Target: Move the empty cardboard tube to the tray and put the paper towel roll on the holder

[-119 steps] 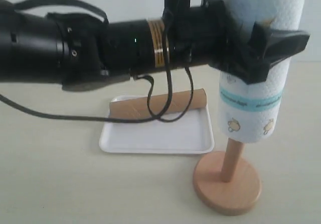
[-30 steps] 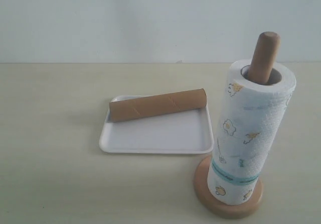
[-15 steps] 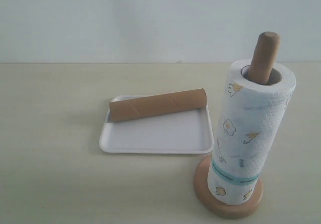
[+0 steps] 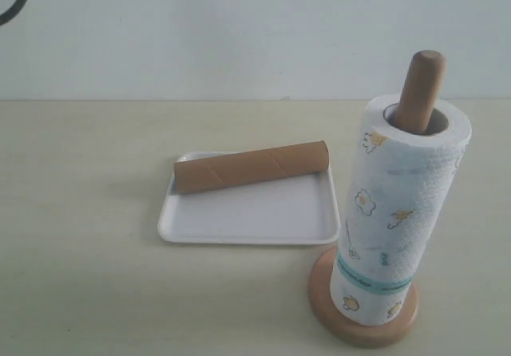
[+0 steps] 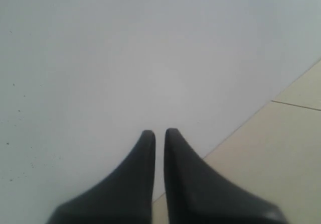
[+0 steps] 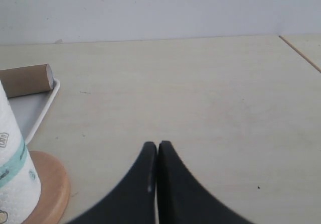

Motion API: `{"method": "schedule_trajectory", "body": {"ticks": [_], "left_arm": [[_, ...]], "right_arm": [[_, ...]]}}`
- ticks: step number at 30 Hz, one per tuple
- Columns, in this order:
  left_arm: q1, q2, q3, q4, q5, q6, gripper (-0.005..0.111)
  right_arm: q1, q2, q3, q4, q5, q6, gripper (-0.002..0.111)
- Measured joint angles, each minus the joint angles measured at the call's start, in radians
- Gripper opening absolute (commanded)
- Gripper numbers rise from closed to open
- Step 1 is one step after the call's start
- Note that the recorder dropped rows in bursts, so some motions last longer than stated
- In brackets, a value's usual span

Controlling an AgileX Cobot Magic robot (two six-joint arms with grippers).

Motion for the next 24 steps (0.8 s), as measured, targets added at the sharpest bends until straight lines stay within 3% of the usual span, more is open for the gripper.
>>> {"method": "schedule_trajectory", "body": {"ticks": [19,24], "left_arm": [[0.0,-0.02,0.003,0.0,0.04,-0.002,0.006],[0.046,-0.111,0.105,-0.004,0.101,-0.075,0.006]], "right_arm": [[0.0,0.0,0.0,0.0,0.0,0.0,0.0],[0.0,0.0,0.0,0.0,0.0,0.0,0.0]]}}
